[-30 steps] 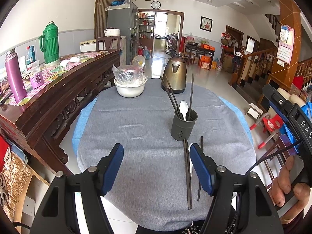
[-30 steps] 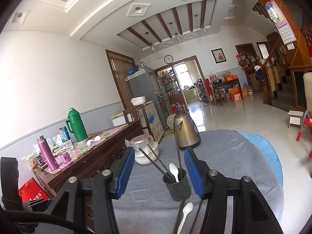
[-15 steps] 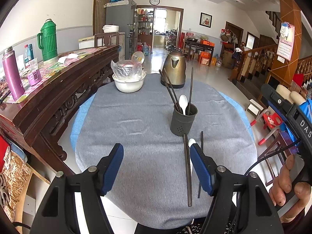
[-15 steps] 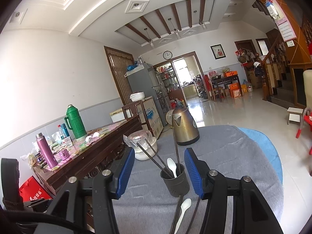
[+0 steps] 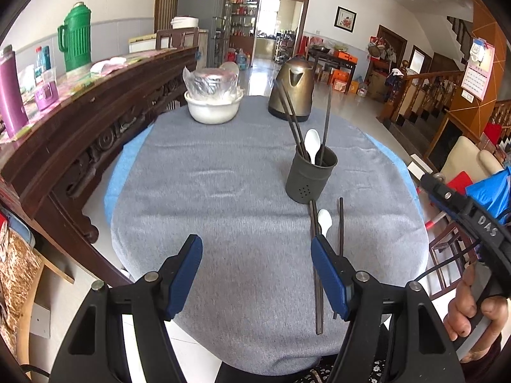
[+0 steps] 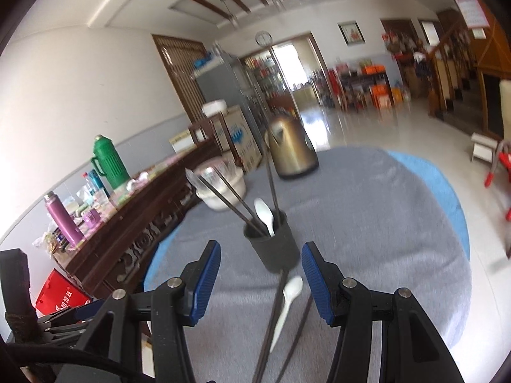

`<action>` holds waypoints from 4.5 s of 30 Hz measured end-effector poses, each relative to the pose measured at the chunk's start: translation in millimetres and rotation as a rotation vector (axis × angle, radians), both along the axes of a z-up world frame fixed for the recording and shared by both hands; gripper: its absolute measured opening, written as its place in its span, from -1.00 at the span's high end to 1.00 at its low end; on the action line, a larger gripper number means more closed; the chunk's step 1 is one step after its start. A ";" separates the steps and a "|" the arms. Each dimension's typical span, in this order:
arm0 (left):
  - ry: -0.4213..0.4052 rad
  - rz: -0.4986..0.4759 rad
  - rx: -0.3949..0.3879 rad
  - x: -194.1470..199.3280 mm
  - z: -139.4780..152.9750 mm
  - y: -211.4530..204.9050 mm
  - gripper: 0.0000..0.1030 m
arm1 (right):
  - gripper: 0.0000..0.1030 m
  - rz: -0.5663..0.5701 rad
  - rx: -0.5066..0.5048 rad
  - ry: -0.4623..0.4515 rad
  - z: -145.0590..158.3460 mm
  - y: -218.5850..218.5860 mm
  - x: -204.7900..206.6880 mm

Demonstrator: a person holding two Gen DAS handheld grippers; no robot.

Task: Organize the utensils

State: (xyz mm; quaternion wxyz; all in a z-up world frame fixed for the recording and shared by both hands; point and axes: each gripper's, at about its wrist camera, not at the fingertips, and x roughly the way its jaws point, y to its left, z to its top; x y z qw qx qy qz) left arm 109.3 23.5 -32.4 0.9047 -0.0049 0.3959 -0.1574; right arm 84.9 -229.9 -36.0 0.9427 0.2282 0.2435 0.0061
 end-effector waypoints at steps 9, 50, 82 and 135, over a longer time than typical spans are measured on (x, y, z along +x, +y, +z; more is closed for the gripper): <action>0.056 -0.007 -0.004 25.9 -23.6 -6.0 -0.38 | -0.08 -0.007 0.048 0.155 -42.6 -11.4 30.2; 0.338 -0.164 0.126 105.9 -150.0 -120.6 -0.38 | 0.04 0.055 0.191 0.126 -156.7 -52.0 95.5; 0.309 -0.104 0.116 130.1 -155.2 -104.9 -0.24 | 0.46 0.171 0.132 0.180 -144.0 -21.1 106.3; 0.305 -0.082 0.073 99.5 -144.0 -56.6 -0.24 | 0.55 0.232 0.182 0.313 -147.3 2.4 141.2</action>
